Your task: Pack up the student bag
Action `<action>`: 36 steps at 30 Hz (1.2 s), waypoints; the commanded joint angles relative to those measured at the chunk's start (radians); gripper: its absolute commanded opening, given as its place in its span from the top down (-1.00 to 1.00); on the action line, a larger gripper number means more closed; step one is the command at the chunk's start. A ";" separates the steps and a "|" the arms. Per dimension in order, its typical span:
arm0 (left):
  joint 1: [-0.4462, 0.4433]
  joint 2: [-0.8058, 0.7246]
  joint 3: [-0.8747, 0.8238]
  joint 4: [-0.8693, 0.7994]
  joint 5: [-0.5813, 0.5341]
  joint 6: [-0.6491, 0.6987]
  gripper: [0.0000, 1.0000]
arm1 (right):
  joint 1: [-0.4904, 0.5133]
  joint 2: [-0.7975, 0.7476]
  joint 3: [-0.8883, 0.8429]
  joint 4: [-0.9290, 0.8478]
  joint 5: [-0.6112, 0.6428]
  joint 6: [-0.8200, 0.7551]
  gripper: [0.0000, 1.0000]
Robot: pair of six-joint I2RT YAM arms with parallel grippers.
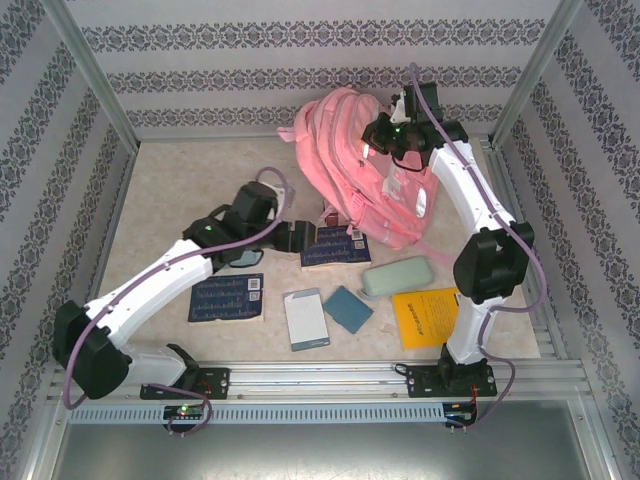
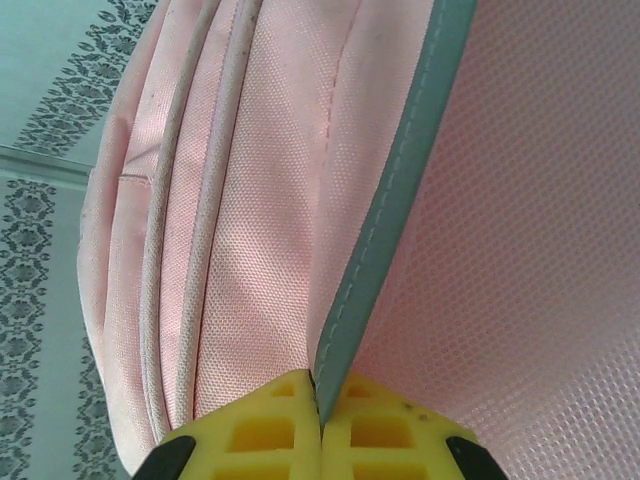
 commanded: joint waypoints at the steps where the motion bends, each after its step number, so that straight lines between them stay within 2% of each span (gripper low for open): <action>1: -0.042 0.075 0.050 0.072 -0.055 0.007 -0.59 | 0.019 -0.077 -0.036 0.117 -0.034 0.060 1.00; 5: -0.068 0.162 0.020 0.231 -0.058 0.014 -0.49 | 0.020 -0.101 -0.081 0.167 -0.101 0.082 1.00; 8: -0.070 0.179 -0.059 0.405 -0.014 0.070 -0.32 | 0.017 -0.115 -0.102 0.175 -0.127 0.072 1.00; 11: -0.078 0.155 -0.201 0.652 0.015 0.148 -0.14 | 0.012 -0.128 -0.124 0.185 -0.149 0.071 1.00; 13: -0.093 0.138 -0.304 0.828 0.005 0.202 -0.10 | 0.006 -0.137 -0.138 0.194 -0.154 0.074 1.00; 17: -0.170 0.141 -0.410 1.007 -0.082 0.348 -0.12 | -0.001 -0.150 -0.166 0.238 -0.174 0.115 1.00; 20: -0.253 0.183 -0.517 1.264 -0.192 0.486 -0.21 | 0.000 -0.154 -0.181 0.275 -0.183 0.152 1.00; 24: -0.295 0.302 -0.538 1.449 -0.291 0.518 -0.33 | 0.002 -0.156 -0.207 0.323 -0.193 0.194 1.00; 28: -0.299 0.423 -0.552 1.666 -0.328 0.534 -0.25 | 0.008 -0.166 -0.232 0.349 -0.199 0.216 1.00; 32: -0.297 0.504 -0.546 1.790 -0.393 0.573 -0.20 | 0.012 -0.176 -0.245 0.350 -0.196 0.216 1.00; 36: -0.286 0.542 -0.522 1.787 -0.414 0.587 -0.17 | 0.015 -0.186 -0.257 0.354 -0.199 0.219 1.00</action>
